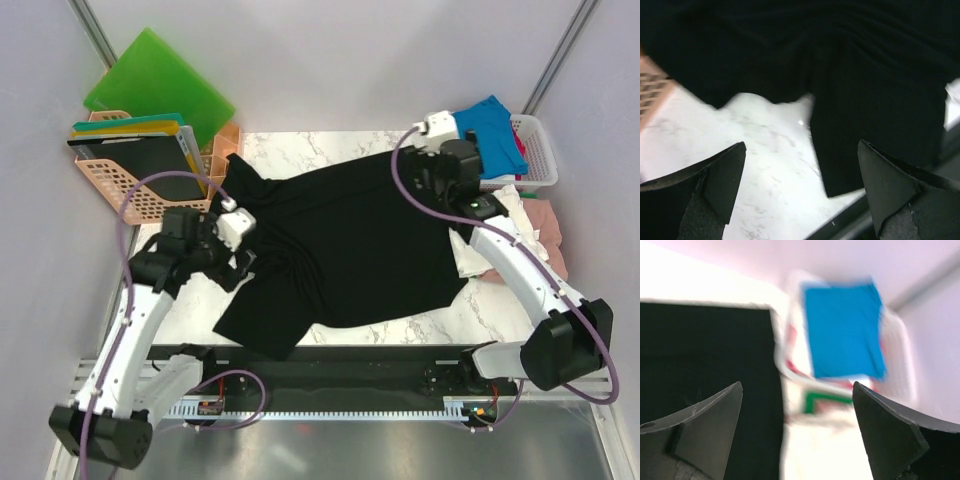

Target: Fold and stack the t-shirts

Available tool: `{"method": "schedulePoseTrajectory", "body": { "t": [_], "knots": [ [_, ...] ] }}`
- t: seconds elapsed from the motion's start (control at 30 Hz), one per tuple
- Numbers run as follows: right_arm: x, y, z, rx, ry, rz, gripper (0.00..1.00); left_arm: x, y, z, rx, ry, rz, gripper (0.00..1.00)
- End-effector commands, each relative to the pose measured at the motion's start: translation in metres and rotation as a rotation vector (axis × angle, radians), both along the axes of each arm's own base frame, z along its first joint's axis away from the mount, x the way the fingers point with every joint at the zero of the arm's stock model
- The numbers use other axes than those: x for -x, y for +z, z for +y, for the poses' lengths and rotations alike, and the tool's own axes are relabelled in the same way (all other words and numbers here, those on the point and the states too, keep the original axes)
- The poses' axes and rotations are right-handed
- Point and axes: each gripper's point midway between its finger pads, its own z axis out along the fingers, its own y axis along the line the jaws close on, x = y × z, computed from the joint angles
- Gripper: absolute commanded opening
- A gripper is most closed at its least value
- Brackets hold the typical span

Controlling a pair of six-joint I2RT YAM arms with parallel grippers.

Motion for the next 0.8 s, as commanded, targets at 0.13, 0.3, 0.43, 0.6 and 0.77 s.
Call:
{"method": "schedulePoseTrajectory", "body": {
  "t": [0.13,0.3,0.43,0.6,0.77],
  "knots": [
    [0.023,-0.07,-0.079,0.033,-0.139,0.218,0.98,0.068,-0.066,-0.052,-0.04,-0.351,0.375,1.0],
    [0.03,-0.071,-0.083,0.02,-0.153,0.222,0.98,0.055,-0.087,-0.059,-0.032,-0.34,0.349,1.0],
    [0.028,-0.081,-0.081,0.015,-0.153,0.245,0.98,0.038,-0.113,-0.058,-0.055,-0.322,0.286,0.96],
    [0.026,-0.1,-0.08,0.001,-0.167,0.291,0.98,0.051,-0.146,-0.071,-0.053,-0.363,0.37,1.0],
    [0.022,-0.105,-0.077,-0.003,-0.161,0.307,0.98,0.042,-0.137,-0.085,-0.053,-0.372,0.344,1.0]
  ]
}}
